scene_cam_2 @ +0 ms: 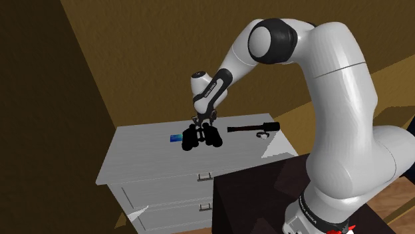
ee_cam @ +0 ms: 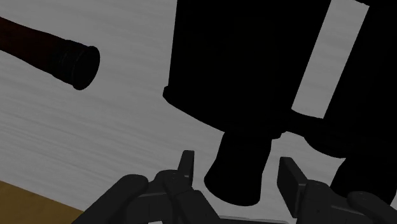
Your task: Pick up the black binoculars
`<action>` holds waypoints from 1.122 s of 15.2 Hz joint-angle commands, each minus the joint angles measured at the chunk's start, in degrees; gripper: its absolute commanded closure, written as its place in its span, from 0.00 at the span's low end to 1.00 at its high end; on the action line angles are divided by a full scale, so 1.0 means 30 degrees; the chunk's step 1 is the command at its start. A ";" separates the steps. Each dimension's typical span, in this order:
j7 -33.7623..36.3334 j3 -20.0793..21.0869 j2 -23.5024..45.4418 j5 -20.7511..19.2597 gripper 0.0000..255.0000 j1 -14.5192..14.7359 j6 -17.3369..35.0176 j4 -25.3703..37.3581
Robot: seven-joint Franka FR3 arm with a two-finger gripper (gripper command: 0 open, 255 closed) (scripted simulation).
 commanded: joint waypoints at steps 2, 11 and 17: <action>0.0013 -0.0006 0.0017 -0.0007 1.00 0.0010 0.0013 0.0009; -0.0108 0.0130 -0.0396 0.0119 1.00 -0.0090 -0.0239 -0.0155; -0.0511 0.0566 -0.1678 0.0563 1.00 -0.0404 -0.1087 -0.0589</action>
